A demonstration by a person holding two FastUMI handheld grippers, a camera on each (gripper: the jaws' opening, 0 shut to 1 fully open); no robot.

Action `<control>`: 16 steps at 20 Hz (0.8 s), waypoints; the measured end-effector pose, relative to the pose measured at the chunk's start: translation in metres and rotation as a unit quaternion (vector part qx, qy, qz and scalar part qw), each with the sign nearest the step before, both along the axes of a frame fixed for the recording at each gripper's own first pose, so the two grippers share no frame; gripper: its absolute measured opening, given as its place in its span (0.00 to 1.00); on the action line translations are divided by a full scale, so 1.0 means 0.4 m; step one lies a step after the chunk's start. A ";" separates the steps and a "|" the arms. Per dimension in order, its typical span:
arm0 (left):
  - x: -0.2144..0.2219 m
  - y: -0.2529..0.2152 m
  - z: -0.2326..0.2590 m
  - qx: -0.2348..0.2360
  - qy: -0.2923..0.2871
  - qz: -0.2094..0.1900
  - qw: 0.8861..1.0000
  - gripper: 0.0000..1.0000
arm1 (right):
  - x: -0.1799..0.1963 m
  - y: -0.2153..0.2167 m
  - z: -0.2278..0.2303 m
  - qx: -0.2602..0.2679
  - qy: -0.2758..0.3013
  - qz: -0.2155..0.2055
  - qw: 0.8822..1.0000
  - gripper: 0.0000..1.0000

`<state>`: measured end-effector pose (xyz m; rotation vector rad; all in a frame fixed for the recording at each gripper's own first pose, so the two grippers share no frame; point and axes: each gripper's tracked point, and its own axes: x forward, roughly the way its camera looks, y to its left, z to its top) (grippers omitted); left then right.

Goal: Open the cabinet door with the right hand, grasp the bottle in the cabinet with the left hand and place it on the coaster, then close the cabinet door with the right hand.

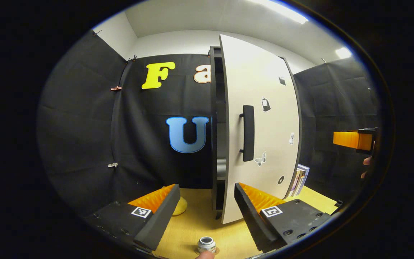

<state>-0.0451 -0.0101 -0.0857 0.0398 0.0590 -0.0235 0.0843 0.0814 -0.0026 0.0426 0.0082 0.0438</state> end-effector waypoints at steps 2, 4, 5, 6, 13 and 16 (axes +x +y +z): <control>-0.001 0.003 0.005 0.001 -0.001 0.001 1.000 0.95 | 0.002 -0.001 -0.006 -0.002 0.004 -0.001 1.000 0.98; -0.001 0.000 0.003 0.001 0.001 0.002 1.000 0.95 | 0.001 -0.003 -0.012 -0.006 0.007 -0.002 1.000 0.98; -0.002 0.000 0.002 0.000 0.001 0.001 1.000 0.95 | 0.000 -0.003 -0.013 -0.007 0.007 -0.003 1.000 0.98; 0.000 -0.002 0.001 0.000 0.002 0.000 1.000 0.95 | -0.003 -0.003 -0.016 -0.007 0.008 -0.004 1.000 0.98; 0.007 -0.006 0.003 0.002 0.004 -0.002 1.000 0.95 | 0.001 -0.002 -0.018 -0.006 0.009 -0.003 1.000 0.98; 0.008 -0.004 0.001 0.001 0.004 -0.002 1.000 0.95 | 0.001 -0.004 -0.017 -0.010 0.007 -0.006 1.000 0.98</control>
